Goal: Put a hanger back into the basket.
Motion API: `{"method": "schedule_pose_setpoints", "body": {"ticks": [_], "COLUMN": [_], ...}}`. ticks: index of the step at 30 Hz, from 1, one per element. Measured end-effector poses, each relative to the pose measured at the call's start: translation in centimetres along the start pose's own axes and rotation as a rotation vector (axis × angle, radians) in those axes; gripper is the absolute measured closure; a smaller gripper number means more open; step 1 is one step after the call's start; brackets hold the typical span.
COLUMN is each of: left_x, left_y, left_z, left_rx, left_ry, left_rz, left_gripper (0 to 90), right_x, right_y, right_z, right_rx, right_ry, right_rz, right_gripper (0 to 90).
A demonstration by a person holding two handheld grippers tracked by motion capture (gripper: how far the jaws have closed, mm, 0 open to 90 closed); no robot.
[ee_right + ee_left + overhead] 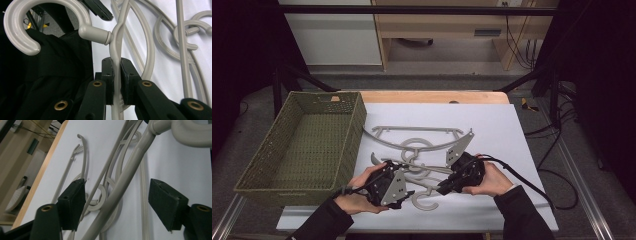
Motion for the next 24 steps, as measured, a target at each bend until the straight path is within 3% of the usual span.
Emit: {"method": "schedule_pose_setpoints", "body": {"ticks": [2, 5, 7, 10, 19, 24], "left_x": [0.1, 0.4, 0.4, 0.7, 1.0, 0.9], "left_y": [0.1, 0.4, 0.5, 0.7, 1.0, 1.4], "left_z": [0.0, 0.0, 0.0, -0.1, 0.1, 0.2], "left_rx": [0.011, 0.083, 0.100, 0.132, 0.166, 0.190], "left_ry": [0.000, -0.014, -0.017, -0.010, -0.009, -0.016], "left_rz": [-0.001, -0.012, -0.013, -0.018, -0.015, -0.016], "left_gripper": [33.5, 40.5, 42.4, 52.2, 70.0, 72.6], "right_x": [0.1, 0.3, 0.3, 0.4, 0.5, 0.6], "right_y": [0.0, 0.0, 0.0, -0.1, -0.2, -0.2], "right_z": [0.0, 0.0, 0.0, 0.0, 0.1, 0.1], "right_rx": [0.003, -0.001, -0.001, 0.002, 0.006, 0.004], "right_ry": [0.002, -0.002, -0.003, -0.005, -0.017, -0.026], "right_rz": [-0.004, -0.013, -0.014, -0.026, -0.039, -0.054], "right_gripper": [82.8, 82.8, 82.7, 82.8, 82.8, 82.7]}}
Point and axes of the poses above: each handheld gripper's, and its own axes: x roughly forward along the jaws, z roughly out of its underside, y roughly to its right, the point moved 4 cm from there along x, roughly forward along the jaws, and after that the axes turned 15 degrees about -z, right-handed, at the moved point
